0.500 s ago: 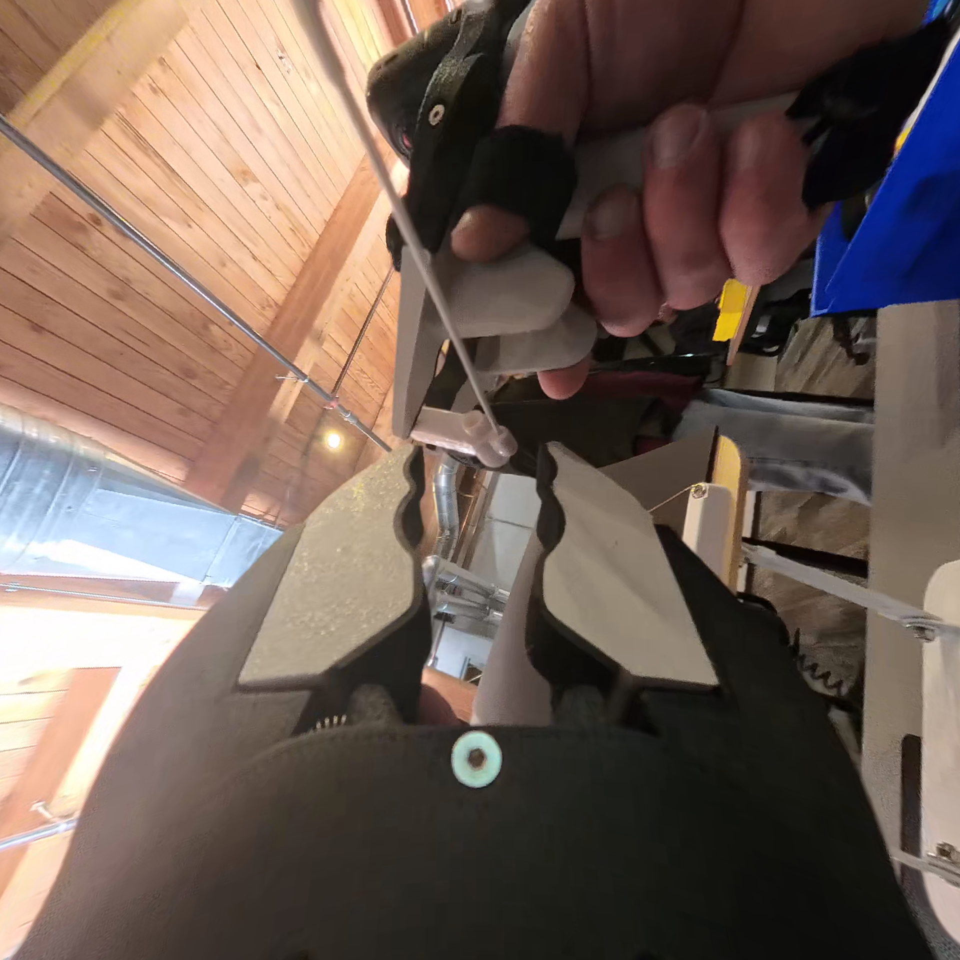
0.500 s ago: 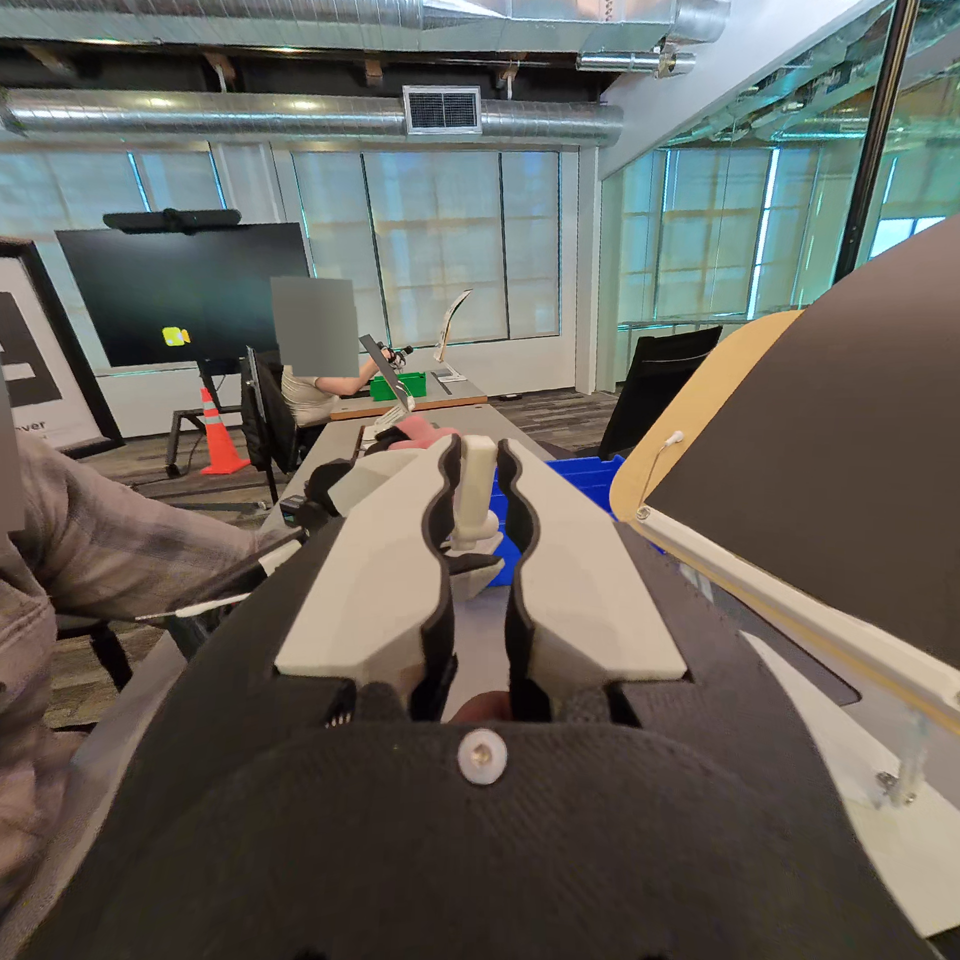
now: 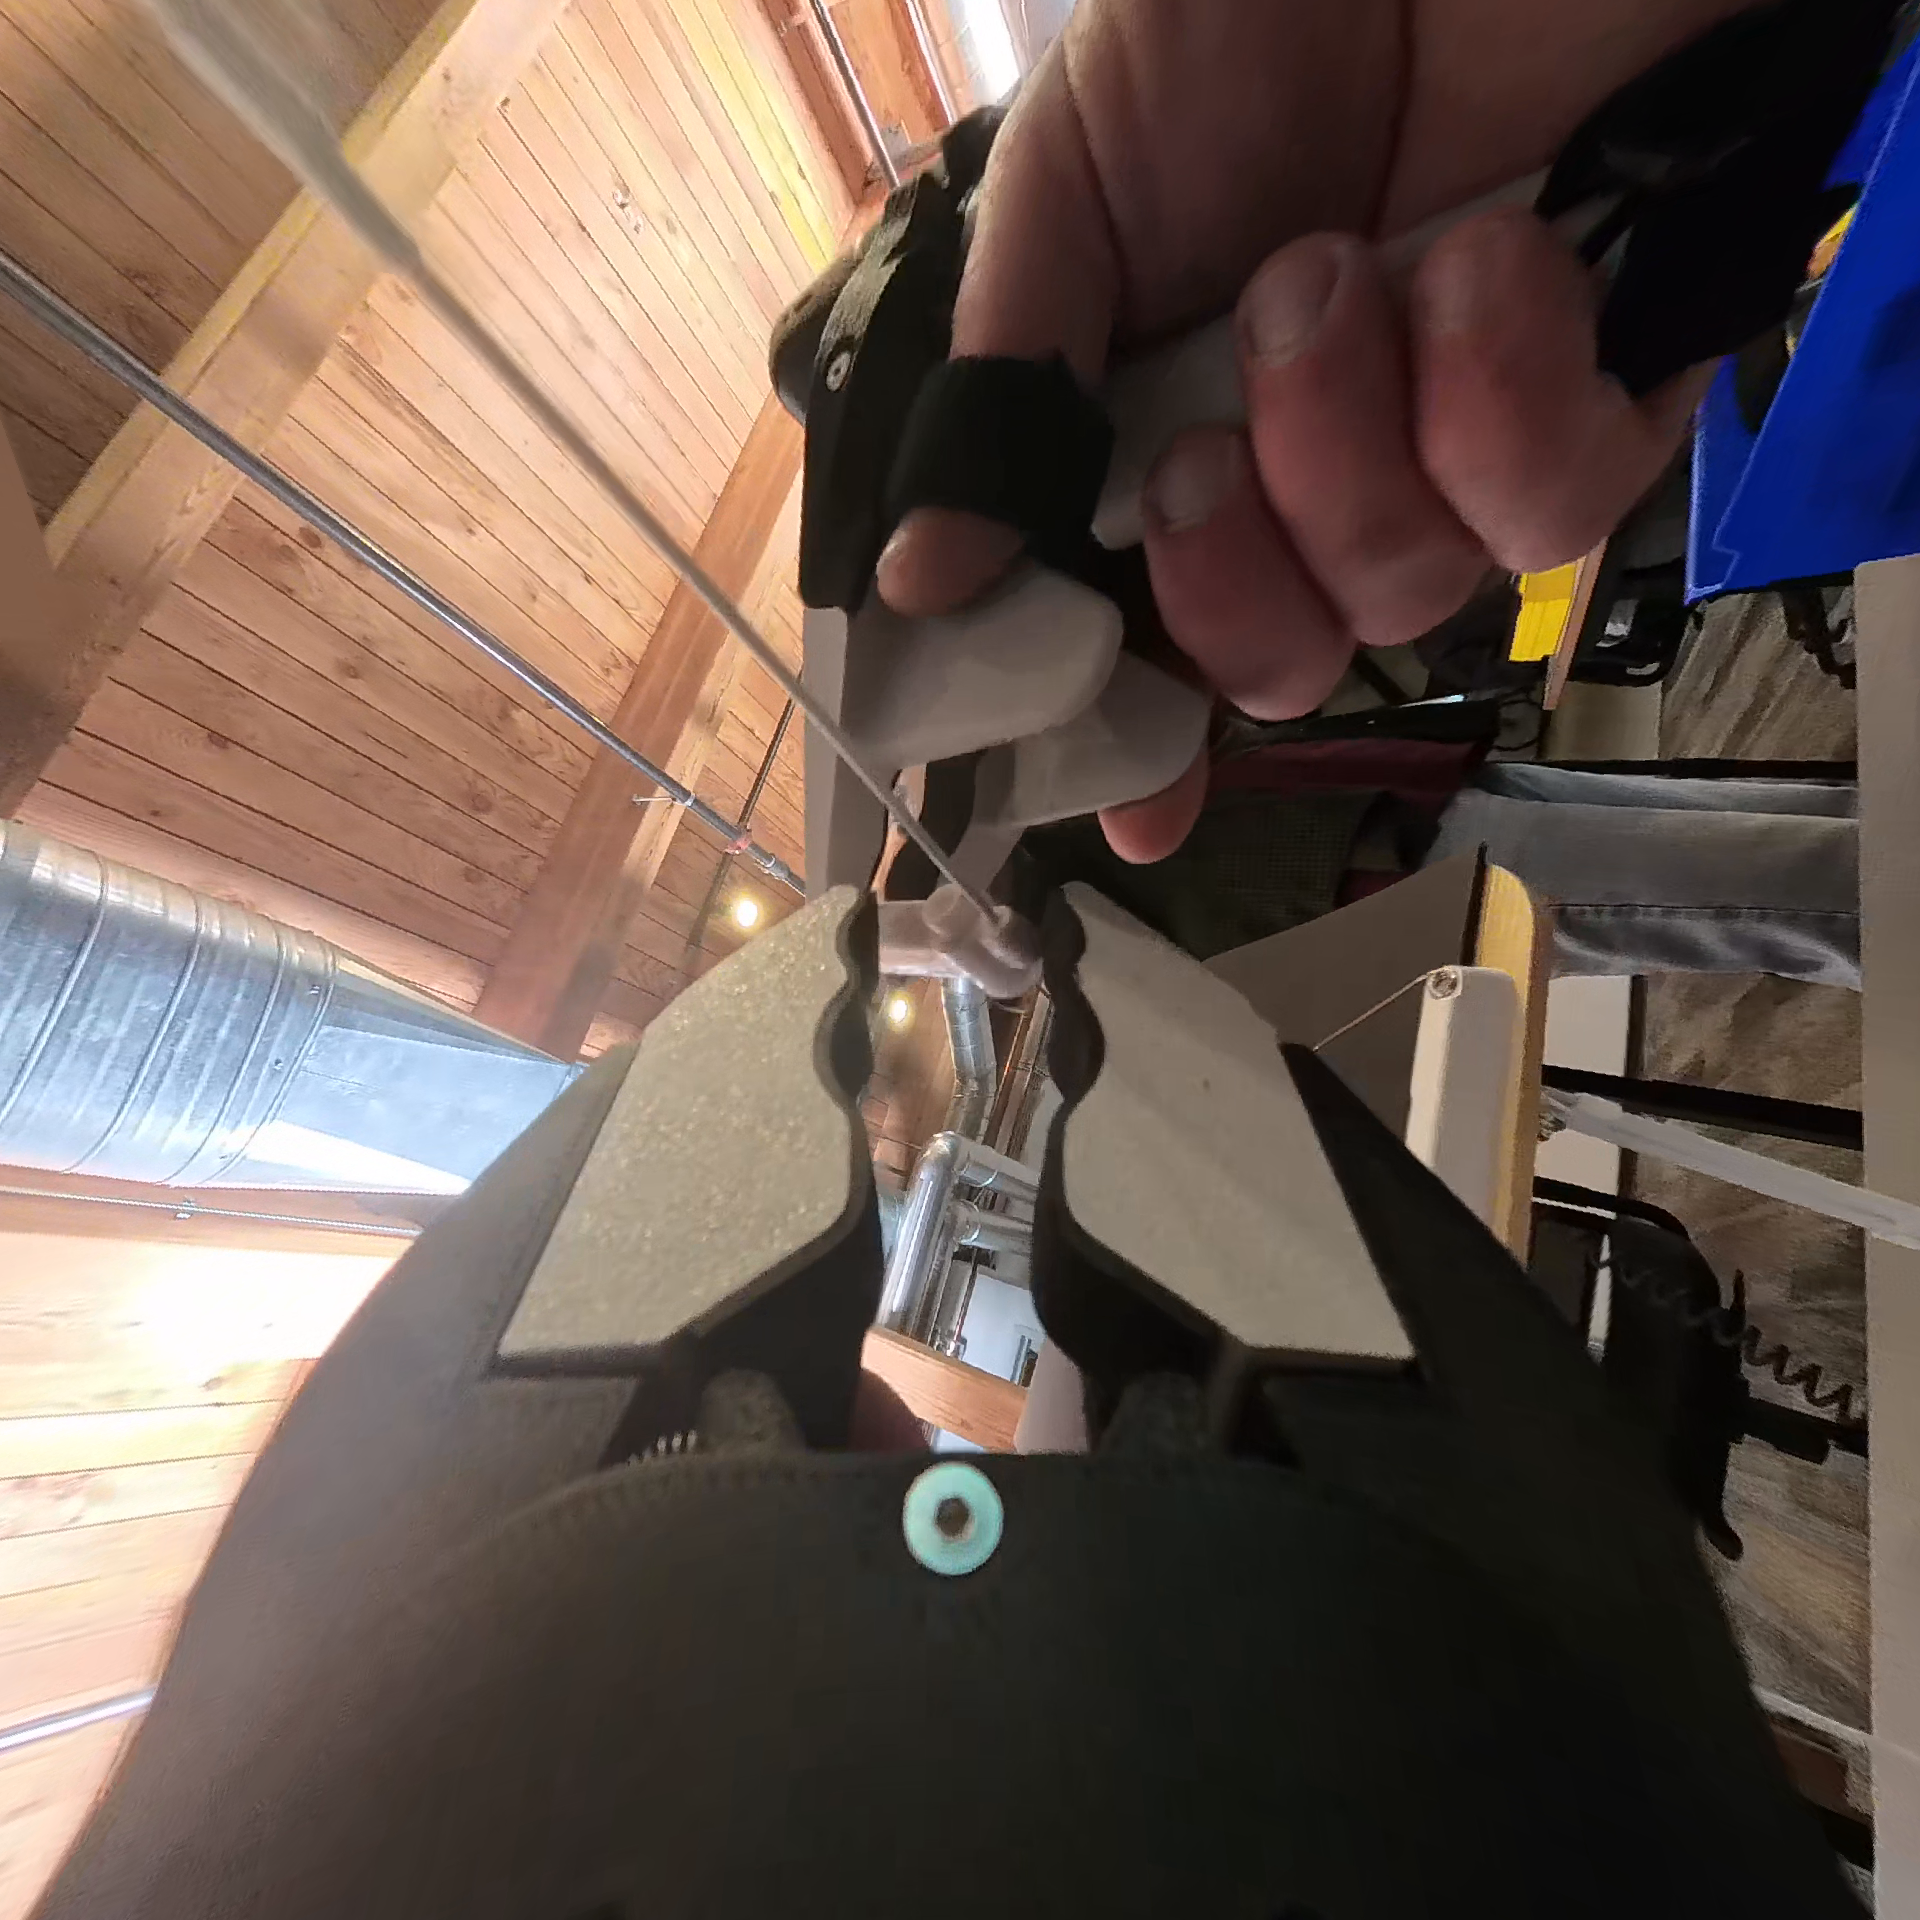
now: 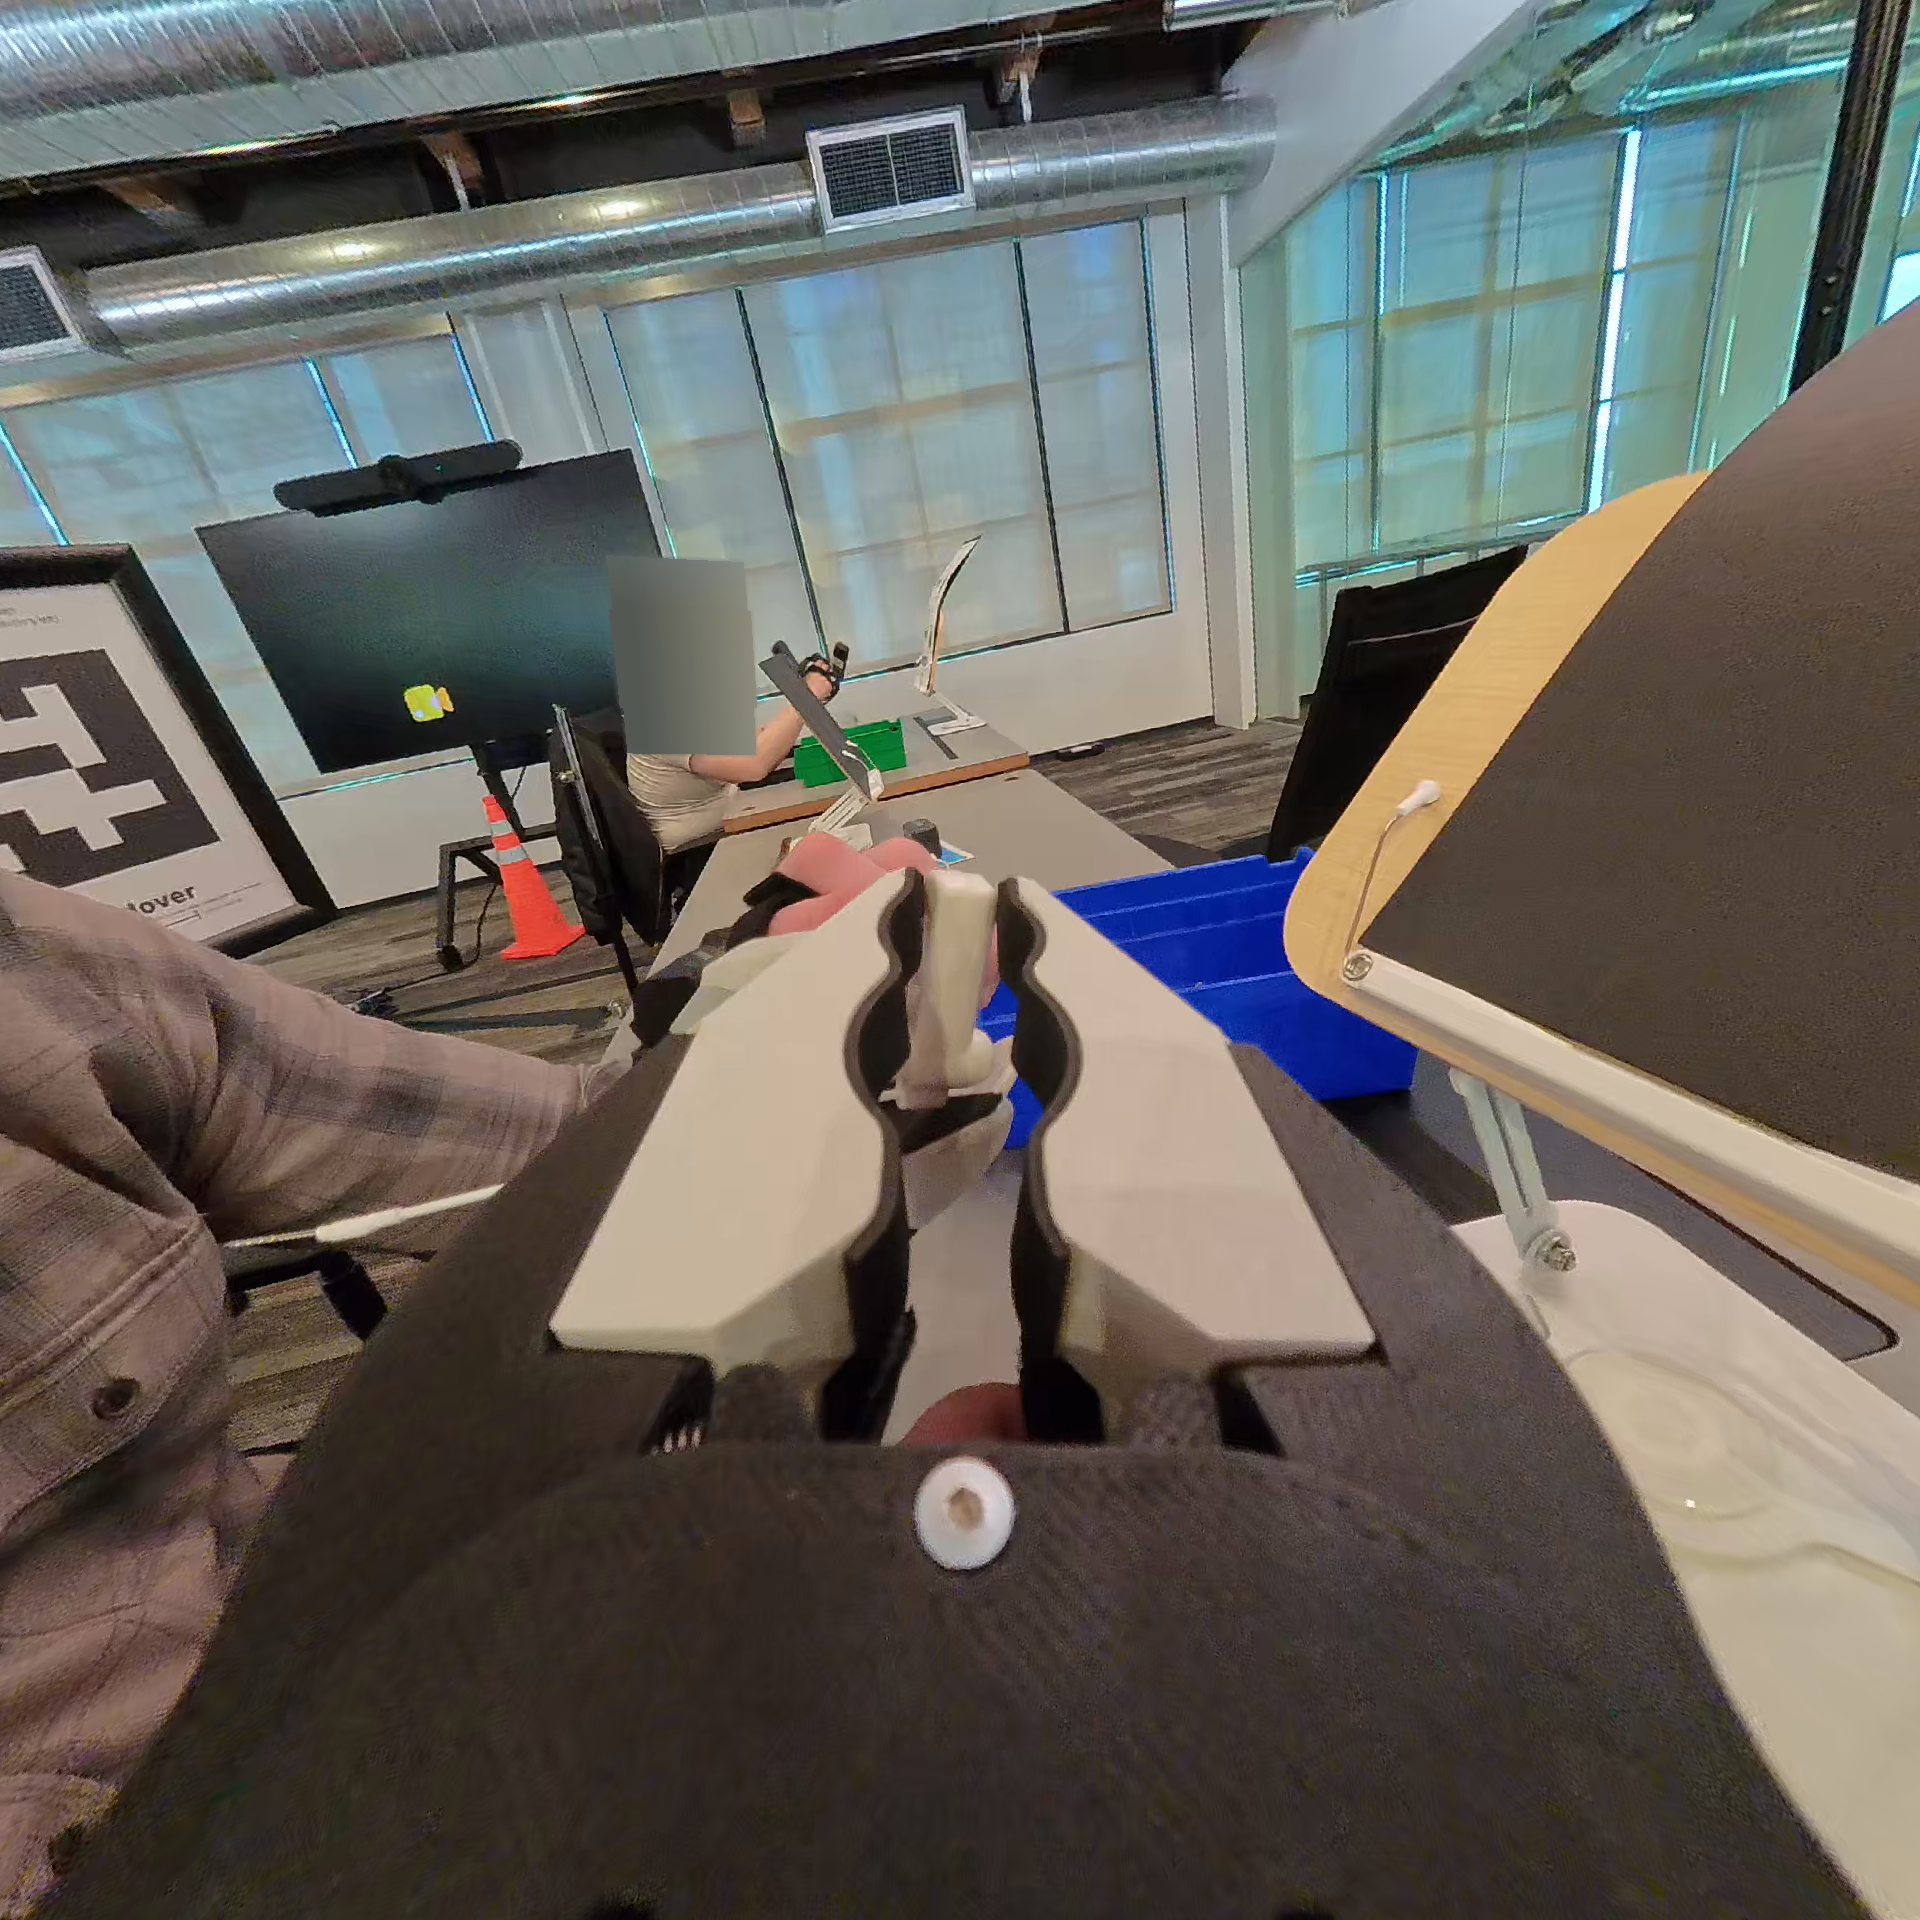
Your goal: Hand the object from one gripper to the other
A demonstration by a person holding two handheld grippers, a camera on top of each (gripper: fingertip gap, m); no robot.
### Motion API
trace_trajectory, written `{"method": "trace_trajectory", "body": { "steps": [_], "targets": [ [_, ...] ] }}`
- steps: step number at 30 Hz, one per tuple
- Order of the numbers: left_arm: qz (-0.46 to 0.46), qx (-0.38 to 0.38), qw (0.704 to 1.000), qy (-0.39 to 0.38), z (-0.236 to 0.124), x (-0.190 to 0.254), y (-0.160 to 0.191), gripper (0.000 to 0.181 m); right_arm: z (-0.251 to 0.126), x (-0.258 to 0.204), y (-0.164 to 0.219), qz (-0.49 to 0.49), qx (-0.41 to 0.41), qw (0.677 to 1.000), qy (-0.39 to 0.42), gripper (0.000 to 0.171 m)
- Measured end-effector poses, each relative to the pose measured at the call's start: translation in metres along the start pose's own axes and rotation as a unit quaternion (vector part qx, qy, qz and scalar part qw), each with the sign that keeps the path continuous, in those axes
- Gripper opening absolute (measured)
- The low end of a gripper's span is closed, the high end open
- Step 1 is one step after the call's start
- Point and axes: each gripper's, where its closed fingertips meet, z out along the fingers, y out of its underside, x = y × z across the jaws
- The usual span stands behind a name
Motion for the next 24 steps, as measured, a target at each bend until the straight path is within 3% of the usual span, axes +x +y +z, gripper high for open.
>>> {"method": "trace_trajectory", "body": {
  "steps": [18, 24],
  "targets": [
    [-0.058, -0.001, 0.998, 0.034, 0.0016, 0.0056, -0.0005, 0.02, 0.0011, 0.0034, 0.002, 0.016, 0.004, 1.0, 0.0, 0.012],
    [-0.089, -0.016, 0.995, 0.049, 0.0031, 0.0055, 0.0066, 0.02, 0.0007, 0.0054, 0.0022, -0.026, -0.004, 0.999, 0.022, 0.023]
  ]
}}
